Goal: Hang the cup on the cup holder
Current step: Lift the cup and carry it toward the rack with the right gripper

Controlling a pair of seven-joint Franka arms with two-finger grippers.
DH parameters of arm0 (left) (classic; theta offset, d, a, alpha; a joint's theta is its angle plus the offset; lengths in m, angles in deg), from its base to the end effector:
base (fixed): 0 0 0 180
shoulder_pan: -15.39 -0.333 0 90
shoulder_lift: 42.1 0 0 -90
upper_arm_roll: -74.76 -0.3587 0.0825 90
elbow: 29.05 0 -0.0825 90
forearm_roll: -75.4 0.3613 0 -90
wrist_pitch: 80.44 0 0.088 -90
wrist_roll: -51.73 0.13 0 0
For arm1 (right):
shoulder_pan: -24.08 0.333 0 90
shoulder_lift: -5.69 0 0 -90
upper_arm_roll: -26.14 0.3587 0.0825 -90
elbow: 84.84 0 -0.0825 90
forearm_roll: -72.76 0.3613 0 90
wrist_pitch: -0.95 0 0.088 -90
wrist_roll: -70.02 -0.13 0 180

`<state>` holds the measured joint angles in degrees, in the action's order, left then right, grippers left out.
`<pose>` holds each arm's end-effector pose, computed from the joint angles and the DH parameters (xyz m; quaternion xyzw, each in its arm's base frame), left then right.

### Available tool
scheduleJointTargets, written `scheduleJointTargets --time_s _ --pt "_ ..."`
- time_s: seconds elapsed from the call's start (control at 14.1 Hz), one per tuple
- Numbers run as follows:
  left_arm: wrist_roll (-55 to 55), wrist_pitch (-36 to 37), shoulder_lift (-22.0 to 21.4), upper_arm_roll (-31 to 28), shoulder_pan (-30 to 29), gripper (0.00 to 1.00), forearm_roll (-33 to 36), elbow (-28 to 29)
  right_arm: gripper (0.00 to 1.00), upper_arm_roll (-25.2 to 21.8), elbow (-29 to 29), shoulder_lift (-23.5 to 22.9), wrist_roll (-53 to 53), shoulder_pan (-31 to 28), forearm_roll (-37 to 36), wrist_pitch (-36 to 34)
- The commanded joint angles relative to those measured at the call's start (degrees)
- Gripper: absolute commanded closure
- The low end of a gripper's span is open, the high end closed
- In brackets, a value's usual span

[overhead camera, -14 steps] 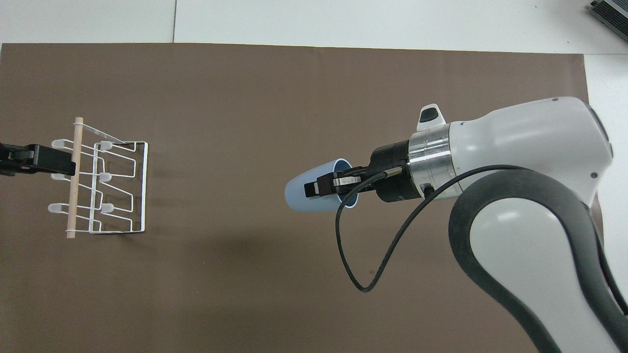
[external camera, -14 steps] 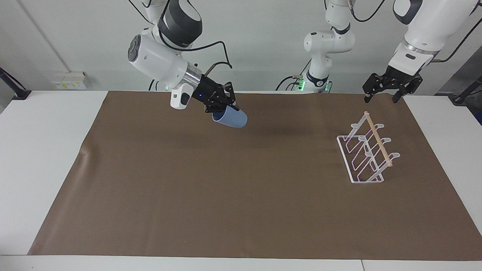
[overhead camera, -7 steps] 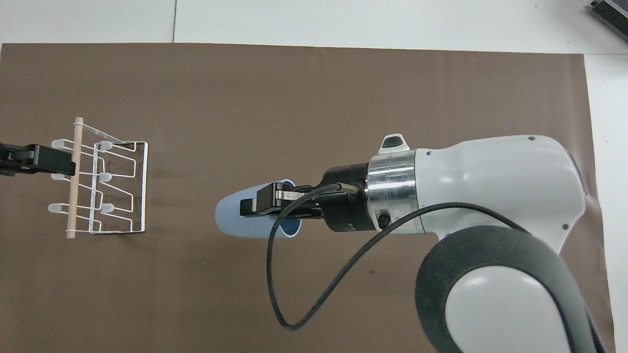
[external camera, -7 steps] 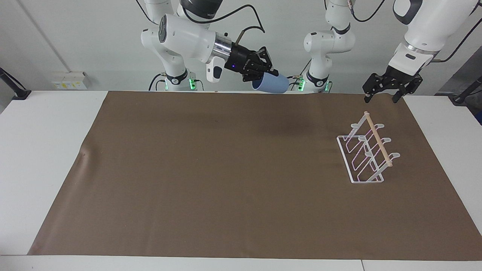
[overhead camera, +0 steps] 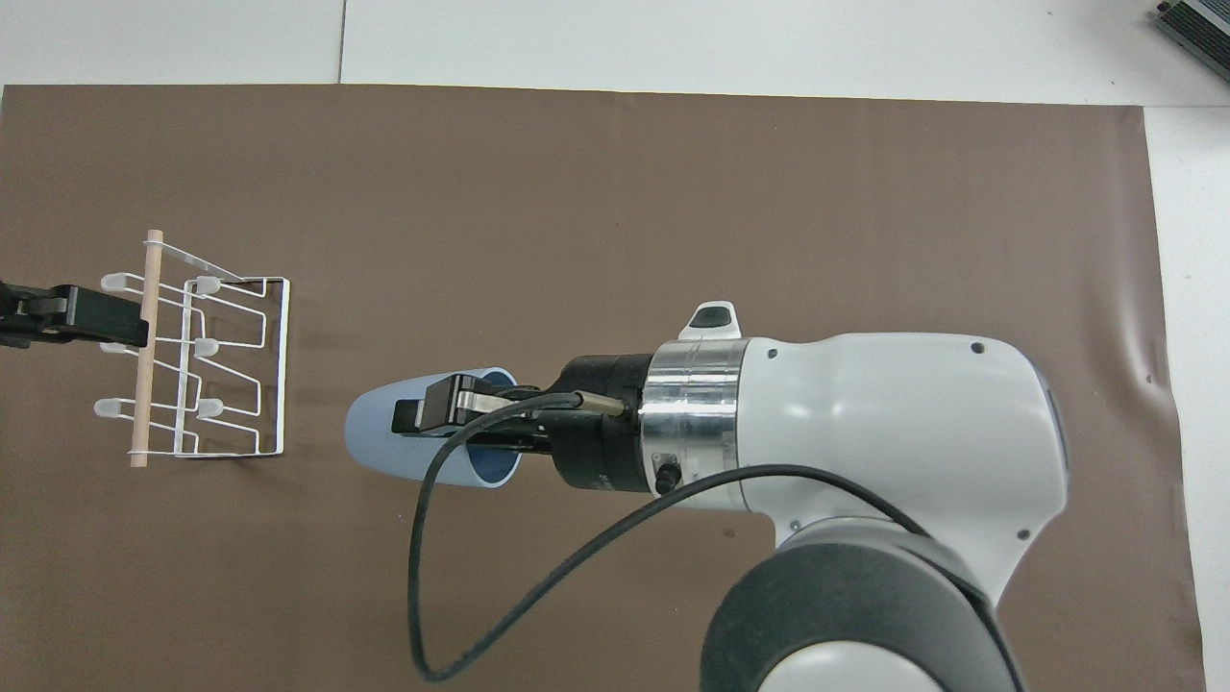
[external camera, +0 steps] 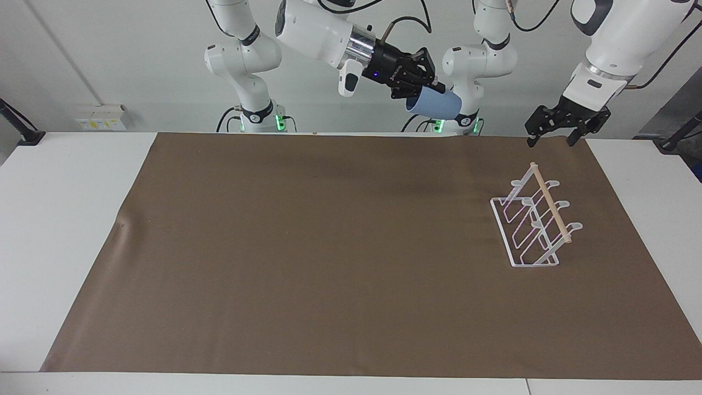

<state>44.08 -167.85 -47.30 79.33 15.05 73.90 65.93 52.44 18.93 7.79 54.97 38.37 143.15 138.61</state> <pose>0.4915 -0.0420 0.6479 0.9993 0.0298 -0.0217 0.0073 0.4322 0.4050 0.6607 -0.8252 0.1044 0.0064 0.5551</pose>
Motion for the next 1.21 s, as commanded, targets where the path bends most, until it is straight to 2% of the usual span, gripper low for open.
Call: scheduleJointTargets --time_s 0.0,0.14,0.43,0.64,0.85,1.13 --pt "-9.28 2.75 -2.53 -0.43 -0.97 0.0 -8.03 2.57 1.0 -0.02 0.37 0.19 -1.21 0.74 1.77 1.83" --pt "-18.32 5.83 -2.54 -0.52 -4.3 0.0 -13.86 2.31 1.0 -0.03 0.37 0.1 -1.22 0.83 1.77 1.83" --pt "-38.18 8.13 -2.8 -0.7 -7.12 0.0 -26.42 2.31 1.0 -0.03 0.37 -0.08 -1.04 0.22 1.77 1.83" --pt "-49.79 9.8 -4.03 -0.35 -7.13 0.0 -30.66 3.18 1.0 -0.11 0.11 -0.17 -1.04 -0.14 1.86 1.83" --pt "-68.84 8.75 -5.43 -0.7 -7.65 0.0 -40.22 5.73 1.0 -0.2 -0.33 -0.69 -0.69 -0.49 1.68 1.83" --pt "-81.88 3.93 -6.58 -0.52 -8.1 0.0 -45.96 8.63 1.0 -0.38 -1.91 -2.01 -0.42 -0.93 0.63 1.48"
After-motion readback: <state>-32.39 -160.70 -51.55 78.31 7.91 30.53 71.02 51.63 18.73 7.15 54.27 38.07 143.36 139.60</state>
